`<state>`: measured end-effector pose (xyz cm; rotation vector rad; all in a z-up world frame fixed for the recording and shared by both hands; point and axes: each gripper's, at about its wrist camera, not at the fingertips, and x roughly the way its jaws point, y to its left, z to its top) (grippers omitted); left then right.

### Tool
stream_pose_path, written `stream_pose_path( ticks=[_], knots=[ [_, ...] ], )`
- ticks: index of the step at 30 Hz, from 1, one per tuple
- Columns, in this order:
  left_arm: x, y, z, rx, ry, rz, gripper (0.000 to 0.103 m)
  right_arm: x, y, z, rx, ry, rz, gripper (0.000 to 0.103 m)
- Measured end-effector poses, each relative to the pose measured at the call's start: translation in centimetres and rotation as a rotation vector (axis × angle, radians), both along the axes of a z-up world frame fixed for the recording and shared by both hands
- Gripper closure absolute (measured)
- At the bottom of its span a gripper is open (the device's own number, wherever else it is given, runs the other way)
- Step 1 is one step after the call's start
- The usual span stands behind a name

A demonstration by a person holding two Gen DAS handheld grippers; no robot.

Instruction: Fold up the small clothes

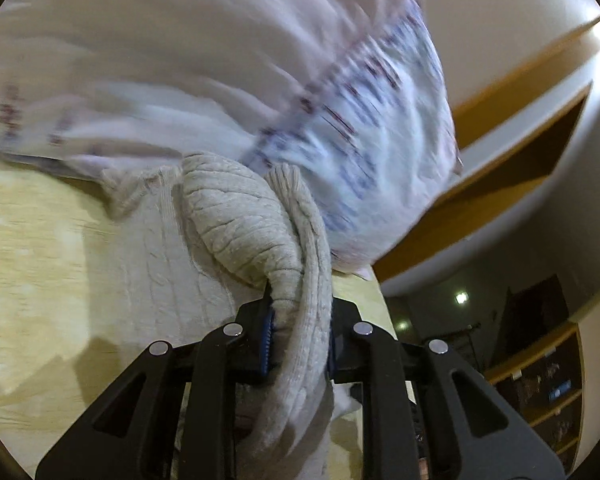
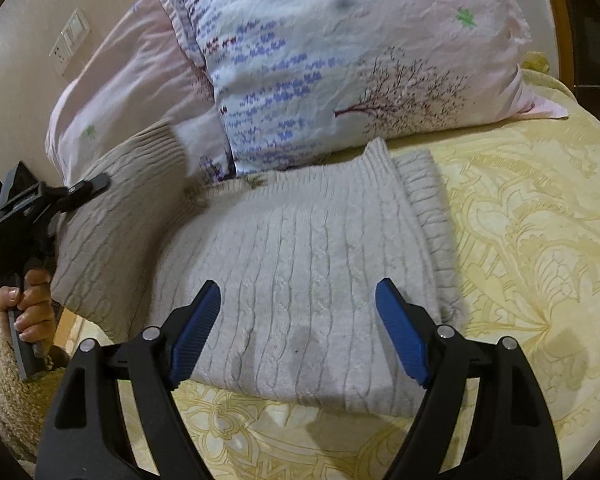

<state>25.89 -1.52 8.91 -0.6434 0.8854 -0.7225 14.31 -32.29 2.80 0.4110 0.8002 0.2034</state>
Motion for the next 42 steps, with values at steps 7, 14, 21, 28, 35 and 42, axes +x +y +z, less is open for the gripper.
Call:
stream_pose_path(
  ticks=[7,14,21,28,35,42],
  knots=[
    [-0.1,-8.3,-4.6,0.063,0.084,-0.127,0.084,-0.5,-2.0,-0.4,0.07,0.0,-0.028,0.023],
    [-0.5,-9.8,-5.1,0.009,0.091,-0.203,0.054,0.1,-3.2,0.0,0.166,-0.002,-0.034,0.023],
    [-2.1,-4.5,-1.7,-0.005,-0.017,-0.126,0.035,1.6,-3.4,-0.2,0.3,0.063,0.029,0.023],
    [-2.4,-1.3,-2.8,0.282,-0.04,0.041,0.035,4.0,-2.9,-1.6,0.355,0.159,0.053,0.033],
    [-1.3,-0.9,-6.7,0.312,0.074,0.016,0.035,6.5,-1.6,-2.9,0.39,0.208,0.072,0.043],
    [-1.1,-1.8,-7.4,0.288,0.093,0.008,0.029,8.8,-0.5,-3.6,0.333,0.211,0.055,0.078]
  ],
)
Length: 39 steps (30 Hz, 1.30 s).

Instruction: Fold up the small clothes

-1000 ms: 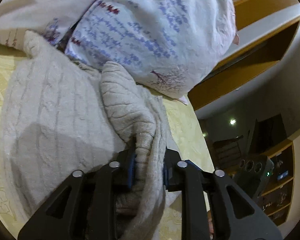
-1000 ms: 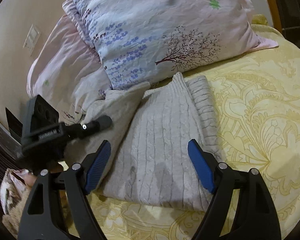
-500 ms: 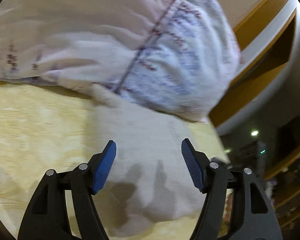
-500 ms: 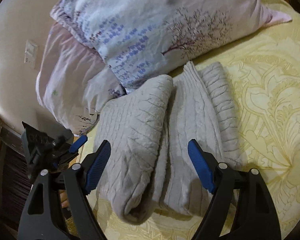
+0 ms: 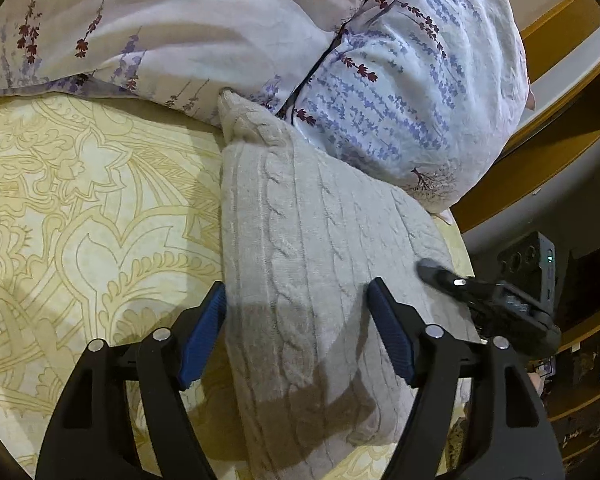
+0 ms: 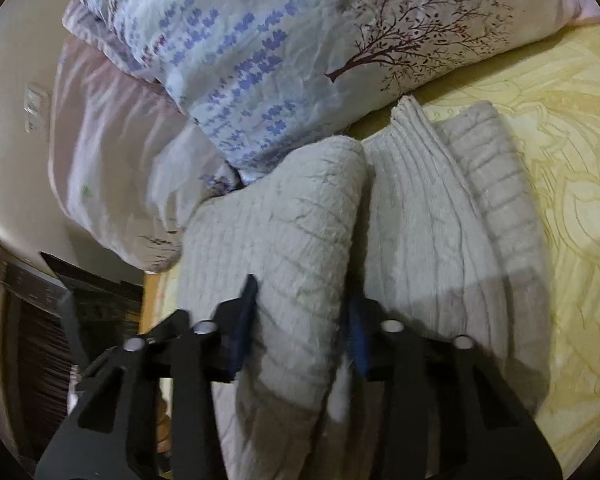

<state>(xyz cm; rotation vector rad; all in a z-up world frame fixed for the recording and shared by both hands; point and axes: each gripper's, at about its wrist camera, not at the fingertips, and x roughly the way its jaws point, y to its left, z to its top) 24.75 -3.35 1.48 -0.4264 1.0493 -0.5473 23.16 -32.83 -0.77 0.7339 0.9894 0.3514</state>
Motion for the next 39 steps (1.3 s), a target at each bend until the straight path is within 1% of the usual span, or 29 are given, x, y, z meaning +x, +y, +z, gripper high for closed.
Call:
stream_pose_path(
  ticks=[2,4,7,11,15,19,23,26,30,32,34,36,38,39],
  knots=[
    [0.1,-0.1,0.0,-0.001,0.001,0.003,0.025,-0.1,0.2,0.4,-0.012,-0.022,0.001,0.083],
    [0.1,0.0,0.1,-0.006,-0.001,0.009,0.025,-0.3,0.2,1.0,-0.039,-0.053,-0.003,0.084],
    [-0.1,0.5,0.3,-0.021,0.003,0.015,0.025,-0.8,0.0,1.7,-0.075,-0.076,-0.004,0.086],
    [-0.3,0.4,0.5,-0.025,0.006,0.014,0.025,-1.5,-0.2,2.8,-0.171,-0.103,-0.001,0.086],
    [-0.6,-0.2,0.5,-0.025,0.002,-0.007,0.025,-2.3,-1.4,3.9,-0.259,-0.124,-0.015,0.087],
    [-0.9,-1.4,0.5,-0.022,-0.003,-0.039,0.025,-3.0,-2.9,4.6,-0.355,-0.14,-0.059,0.087],
    [-1.1,-2.6,0.3,-0.018,-0.006,-0.065,0.025,-3.4,-4.1,4.5,-0.395,-0.135,-0.076,0.088],
    [-1.1,-3.3,0.2,-0.018,-0.001,-0.08,0.025,-3.8,-4.5,4.6,-0.424,-0.149,-0.099,0.088],
    [-1.2,-3.6,0.1,-0.02,0.0,-0.094,0.025,-4.7,-5.6,4.9,-0.434,-0.167,-0.139,0.088],
    [-1.3,-3.8,-0.1,-0.023,0.005,-0.097,0.025,-4.6,-6.0,4.2,-0.431,-0.138,-0.149,0.088],
    [-1.3,-3.9,-0.3,-0.021,0.014,-0.097,0.025,-4.1,-6.9,2.6,-0.4,-0.083,-0.167,0.087],
    [-1.4,-3.9,-0.6,-0.027,0.024,-0.098,0.025,-4.1,-7.2,2.1,-0.357,-0.067,-0.167,0.083],
    [-1.4,-3.9,-0.7,-0.04,0.036,-0.1,0.026,-4.9,-8.1,2.6,-0.32,-0.067,-0.191,0.066],
    [-1.5,-3.7,-0.8,-0.049,0.043,-0.1,0.026,-5.4,-8.5,2.9,-0.296,-0.07,-0.192,0.063]
  ],
)
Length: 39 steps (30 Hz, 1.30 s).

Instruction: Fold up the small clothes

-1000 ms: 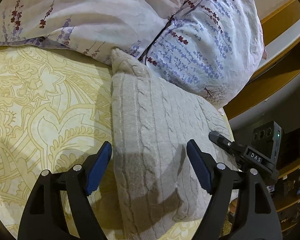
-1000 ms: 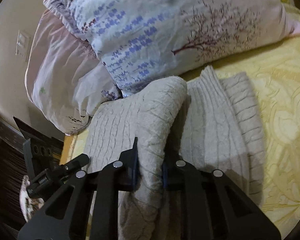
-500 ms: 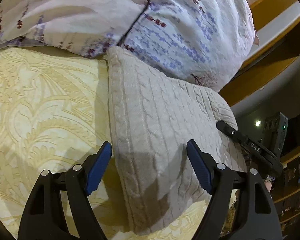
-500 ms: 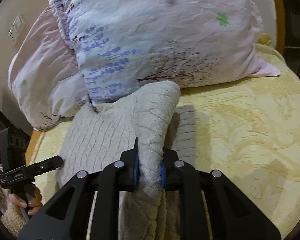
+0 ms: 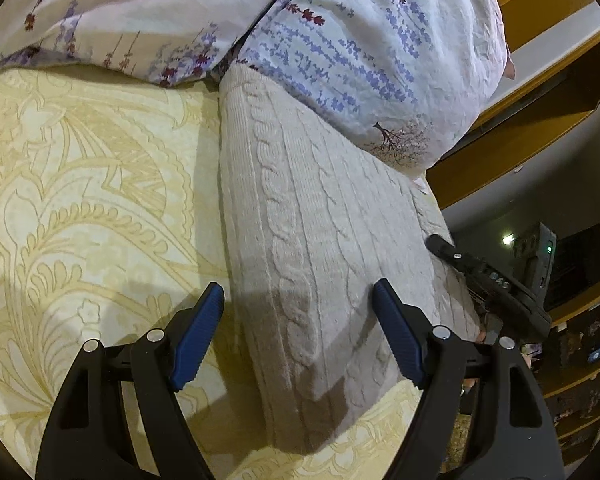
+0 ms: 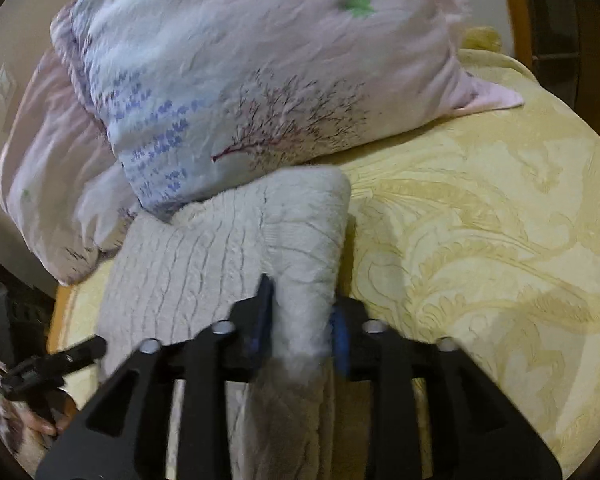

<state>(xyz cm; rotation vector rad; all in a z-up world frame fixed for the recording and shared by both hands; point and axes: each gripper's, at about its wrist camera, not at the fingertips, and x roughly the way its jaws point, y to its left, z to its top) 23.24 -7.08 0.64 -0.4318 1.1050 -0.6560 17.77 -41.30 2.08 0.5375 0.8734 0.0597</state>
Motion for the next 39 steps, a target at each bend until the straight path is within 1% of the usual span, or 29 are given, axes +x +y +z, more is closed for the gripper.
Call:
stream_pose_path(
  ticks=[1,2,6,7,8,9,10,11,13,16,18,19,21,22,23,25,28,31,32,33,35,36,39],
  knots=[
    [-0.1,0.2,-0.1,-0.009,0.005,0.001,0.027,-0.5,-0.5,0.1,0.028,-0.005,-0.001,0.055],
    [-0.3,0.4,-0.1,-0.023,0.009,0.003,0.028,-1.2,-1.0,0.1,0.064,-0.009,0.002,0.053],
    [-0.9,0.8,-0.2,-0.05,0.014,0.01,0.03,-4.0,-1.7,-0.7,0.207,0.004,0.04,0.053],
    [-1.0,0.8,-0.2,-0.052,0.017,0.008,0.03,-4.5,-1.5,-0.8,0.217,0.007,0.046,0.053],
    [-1.1,0.7,-0.3,-0.051,0.018,0.006,0.031,-5.0,-1.4,-1.0,0.22,0.01,0.05,0.061],
    [-1.2,0.6,-0.4,-0.05,0.022,0.004,0.031,-5.3,-0.9,-1.2,0.213,0.011,0.06,0.074],
    [-1.2,0.4,-0.5,-0.046,0.025,-0.001,0.03,-5.5,-0.5,-1.4,0.189,0.01,0.067,0.091],
    [-1.3,0.3,-0.6,-0.04,0.026,-0.003,0.03,-5.8,-0.3,-1.3,0.149,0.0,0.052,0.091],
    [-1.3,0.0,-0.7,-0.031,0.027,-0.004,0.03,-5.9,-0.5,-1.5,0.118,0.002,0.03,0.092],
    [-1.5,-0.2,-0.7,-0.018,0.018,-0.007,0.03,-5.5,-1.2,-2.8,0.127,0.034,-0.001,0.092],
    [-1.4,-0.4,-0.6,-0.012,0.017,-0.01,0.03,-5.3,-1.3,-3.3,0.155,0.045,0.002,0.091],
    [-1.3,-0.4,-0.6,-0.011,0.017,-0.011,0.029,-5.3,-1.4,-3.2,0.155,0.05,0.01,0.088],
    [-1.1,-0.4,-0.6,-0.013,0.021,-0.012,0.028,-5.2,-1.7,-2.7,0.169,0.062,0.002,0.073],
    [-0.9,-0.3,-0.5,-0.018,0.021,-0.008,0.027,-5.1,-2.2,-2.4,0.198,0.056,-0.009,0.066],
    [-0.8,-0.3,-0.4,-0.023,0.02,0.0,0.026,-4.9,-2.8,-2.2,0.229,0.045,-0.022,0.06],
    [-0.4,-0.1,-0.4,-0.031,0.022,0.012,0.026,-4.0,-4.0,-1.8,0.292,0.024,-0.054,0.054],
    [0.1,-0.2,-0.2,-0.033,0.018,0.021,0.026,-1.0,-4.8,-1.6,0.317,0.033,-0.079,0.054],
    [0.5,-0.3,-0.2,-0.021,0.012,0.024,0.026,2.4,-4.8,-2.6,0.313,0.082,-0.082,0.055],
    [0.6,-0.3,-0.3,-0.02,0.013,0.025,0.026,3.1,-4.5,-2.9,0.315,0.087,-0.074,0.078],
    [0.8,-0.3,-0.4,-0.02,0.017,0.028,0.026,3.5,-4.3,-3.0,0.312,0.078,-0.058,0.095],
    [1.1,-0.3,-0.6,-0.022,0.021,0.029,0.026,3.5,-4.0,-2.3,0.226,0.035,-0.094,0.096],
    [1.3,-0.4,-0.6,-0.028,0.021,0.028,0.026,3.5,-4.1,-2.4,0.21,0.037,-0.117,0.096],
    [1.8,-0.6,-0.3,-0.041,0.022,0.025,0.026,3.7,-4.2,-2.9,0.228,0.062,-0.111,0.095]
  ],
)
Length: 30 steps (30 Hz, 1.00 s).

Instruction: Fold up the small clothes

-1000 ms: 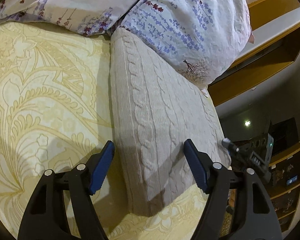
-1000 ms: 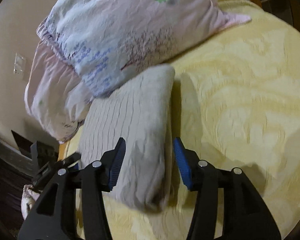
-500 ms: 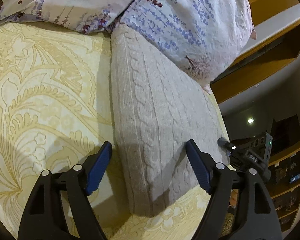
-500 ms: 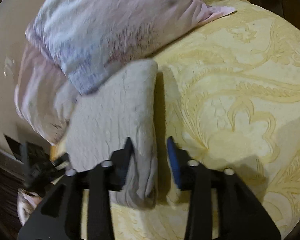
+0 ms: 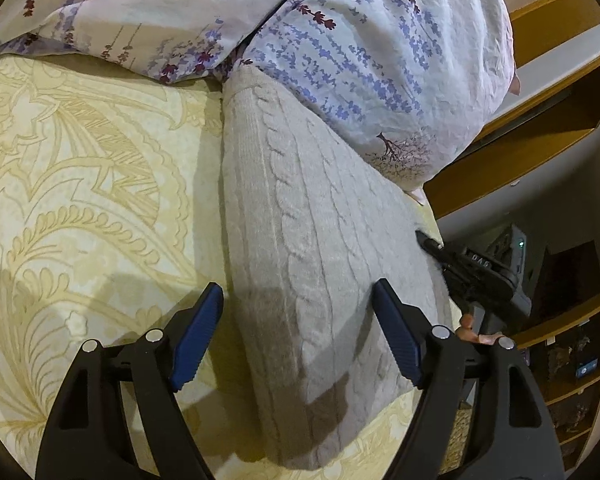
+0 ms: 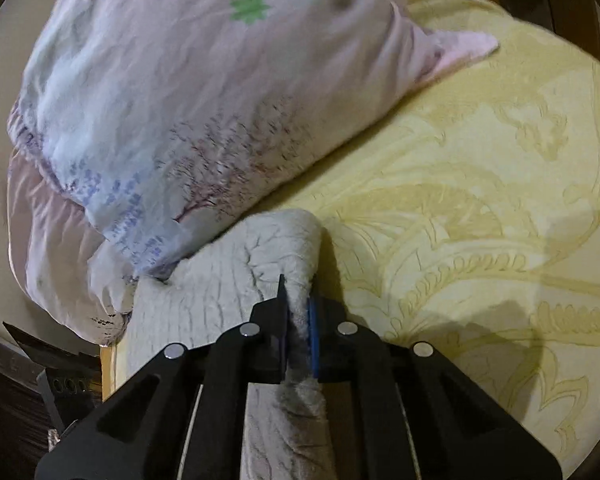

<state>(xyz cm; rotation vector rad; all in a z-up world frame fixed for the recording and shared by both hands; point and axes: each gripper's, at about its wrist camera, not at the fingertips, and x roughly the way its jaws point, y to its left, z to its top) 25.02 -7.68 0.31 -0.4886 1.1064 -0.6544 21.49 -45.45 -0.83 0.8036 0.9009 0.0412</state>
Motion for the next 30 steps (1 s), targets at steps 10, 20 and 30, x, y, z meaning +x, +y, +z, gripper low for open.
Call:
stream_pose_path(
  ticks=[10,20,30],
  knots=[
    [1.7,0.5,0.7,-0.065,0.021,0.023,0.026,-3.8,-1.3,0.3,0.127,-0.015,0.041,0.039],
    [2.3,-0.5,-0.3,-0.076,0.031,0.024,0.027,-2.9,1.4,-1.1,0.161,-0.004,0.153,0.041],
    [1.7,-0.1,-0.3,-0.104,0.027,0.036,0.04,-2.9,2.4,-1.9,0.195,-0.022,0.195,0.066]
  ],
)
